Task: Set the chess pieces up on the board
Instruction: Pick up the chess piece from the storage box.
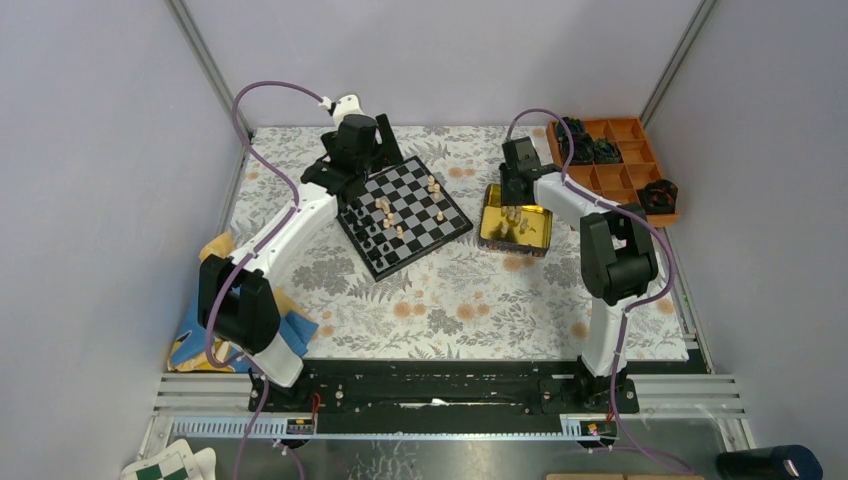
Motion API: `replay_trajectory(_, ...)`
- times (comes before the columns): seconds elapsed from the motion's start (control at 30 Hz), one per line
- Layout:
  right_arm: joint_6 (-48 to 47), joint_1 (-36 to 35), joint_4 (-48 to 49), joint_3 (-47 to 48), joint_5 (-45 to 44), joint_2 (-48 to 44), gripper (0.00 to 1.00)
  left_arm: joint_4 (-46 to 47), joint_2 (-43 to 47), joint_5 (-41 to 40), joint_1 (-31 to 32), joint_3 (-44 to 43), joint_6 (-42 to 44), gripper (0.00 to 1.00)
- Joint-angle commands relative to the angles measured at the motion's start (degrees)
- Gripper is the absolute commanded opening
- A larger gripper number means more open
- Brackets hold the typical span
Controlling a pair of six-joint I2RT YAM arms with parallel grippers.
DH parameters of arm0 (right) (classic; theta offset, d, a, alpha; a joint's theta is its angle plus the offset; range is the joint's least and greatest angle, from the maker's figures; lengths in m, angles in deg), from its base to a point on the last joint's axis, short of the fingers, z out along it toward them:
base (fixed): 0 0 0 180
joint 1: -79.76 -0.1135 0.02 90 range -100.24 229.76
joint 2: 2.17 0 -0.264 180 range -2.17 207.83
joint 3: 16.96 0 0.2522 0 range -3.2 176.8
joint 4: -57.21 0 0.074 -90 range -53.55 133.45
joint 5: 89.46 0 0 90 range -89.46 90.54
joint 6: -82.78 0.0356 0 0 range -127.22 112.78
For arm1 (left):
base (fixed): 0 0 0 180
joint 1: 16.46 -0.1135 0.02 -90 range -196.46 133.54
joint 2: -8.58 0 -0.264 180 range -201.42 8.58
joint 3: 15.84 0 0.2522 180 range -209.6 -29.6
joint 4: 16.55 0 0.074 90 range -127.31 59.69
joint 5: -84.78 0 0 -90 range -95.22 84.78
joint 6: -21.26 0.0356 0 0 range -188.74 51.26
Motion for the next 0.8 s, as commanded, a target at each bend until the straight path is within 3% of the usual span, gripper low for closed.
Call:
replay_trajectory(0.0, 0.2, 0.7, 1.3, 3.3, 1.4, 0.5, 0.37, 1.0, 1.5, -0.2, -0.5, 0.3, 0.9, 0.99)
replay_trajectory(0.77, 0.1, 1.3, 0.1, 4.1, 2.9, 2.5, 0.33, 0.7, -0.1, -0.3, -0.5, -1.1, 1.1, 0.99)
